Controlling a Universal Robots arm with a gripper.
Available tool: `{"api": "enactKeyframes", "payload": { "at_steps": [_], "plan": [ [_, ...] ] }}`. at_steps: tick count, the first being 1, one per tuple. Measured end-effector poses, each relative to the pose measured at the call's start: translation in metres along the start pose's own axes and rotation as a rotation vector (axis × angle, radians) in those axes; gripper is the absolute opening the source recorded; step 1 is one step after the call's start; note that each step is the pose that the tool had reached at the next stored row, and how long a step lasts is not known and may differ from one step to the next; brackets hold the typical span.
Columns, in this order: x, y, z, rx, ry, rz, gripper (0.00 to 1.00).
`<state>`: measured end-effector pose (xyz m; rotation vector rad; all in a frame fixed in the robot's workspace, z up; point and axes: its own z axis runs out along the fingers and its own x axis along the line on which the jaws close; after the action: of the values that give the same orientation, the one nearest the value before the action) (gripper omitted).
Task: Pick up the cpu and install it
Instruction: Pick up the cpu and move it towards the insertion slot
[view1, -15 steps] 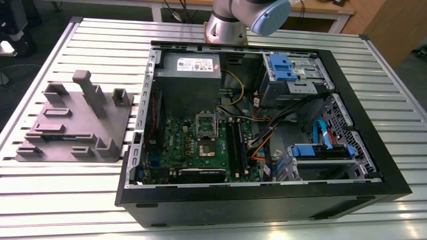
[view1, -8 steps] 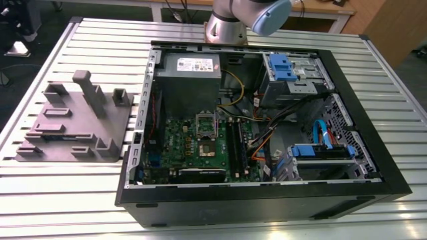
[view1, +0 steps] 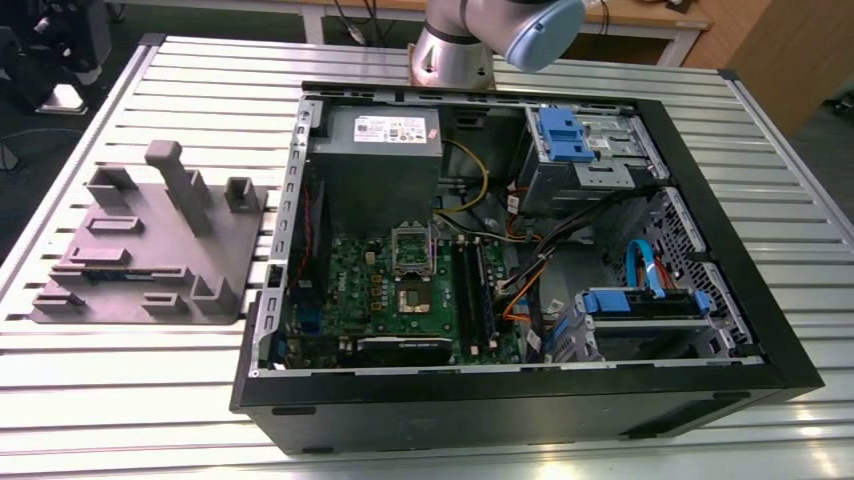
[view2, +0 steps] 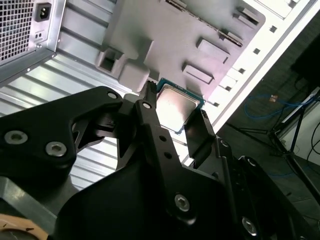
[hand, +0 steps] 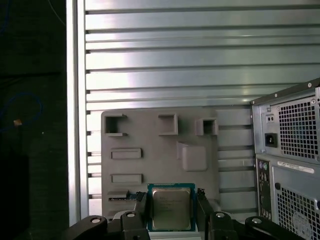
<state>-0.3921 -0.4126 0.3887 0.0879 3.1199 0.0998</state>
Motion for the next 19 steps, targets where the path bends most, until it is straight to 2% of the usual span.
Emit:
{"api": "enactKeyframes", "payload": {
  "at_steps": [15,19],
  "plan": [
    [-0.0309,0.0017,0.0006,0.0000,0.0000,0.000,0.47],
    [-0.0323,0.0018,0.0007,-0.0001,-0.0001,0.000,0.47]
  ]
}}
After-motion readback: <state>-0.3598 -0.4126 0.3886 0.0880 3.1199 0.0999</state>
